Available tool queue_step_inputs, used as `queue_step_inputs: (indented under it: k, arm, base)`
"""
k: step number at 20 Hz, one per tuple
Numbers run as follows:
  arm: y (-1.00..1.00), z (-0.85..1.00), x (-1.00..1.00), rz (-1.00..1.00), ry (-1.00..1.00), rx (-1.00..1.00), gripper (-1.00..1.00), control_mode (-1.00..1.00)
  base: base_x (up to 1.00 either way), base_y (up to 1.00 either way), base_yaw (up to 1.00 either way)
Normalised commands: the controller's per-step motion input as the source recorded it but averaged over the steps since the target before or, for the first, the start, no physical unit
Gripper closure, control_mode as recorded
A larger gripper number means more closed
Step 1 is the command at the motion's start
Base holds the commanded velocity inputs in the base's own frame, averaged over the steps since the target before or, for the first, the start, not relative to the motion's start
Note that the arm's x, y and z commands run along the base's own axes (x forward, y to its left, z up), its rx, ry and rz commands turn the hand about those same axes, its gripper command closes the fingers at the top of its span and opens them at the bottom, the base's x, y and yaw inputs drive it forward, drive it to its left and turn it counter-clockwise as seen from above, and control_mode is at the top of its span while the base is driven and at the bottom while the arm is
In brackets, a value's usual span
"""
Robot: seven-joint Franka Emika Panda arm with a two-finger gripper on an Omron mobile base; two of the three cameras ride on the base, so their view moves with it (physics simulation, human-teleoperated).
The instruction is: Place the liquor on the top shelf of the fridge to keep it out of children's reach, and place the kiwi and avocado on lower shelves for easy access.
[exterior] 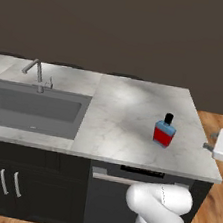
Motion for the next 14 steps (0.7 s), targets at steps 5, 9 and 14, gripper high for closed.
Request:
queue_step_inputs:
  k: [5,9,14]
  arm:
    - [0.23,0.00,0.24,-0.18,0.00,0.00,-1.00,-1.00]
    - [0.31,0.00,0.21,-0.21,0.00,0.00,-1.00,-1.00]
    - [0.21,0.00,0.23,-0.14,0.00,0.00,-1.00,-1.00]
  base:
    - [0.00,0.00,0.00]
    - [0.00,0.00,0.00]
    - [0.00,0.00,0.00]
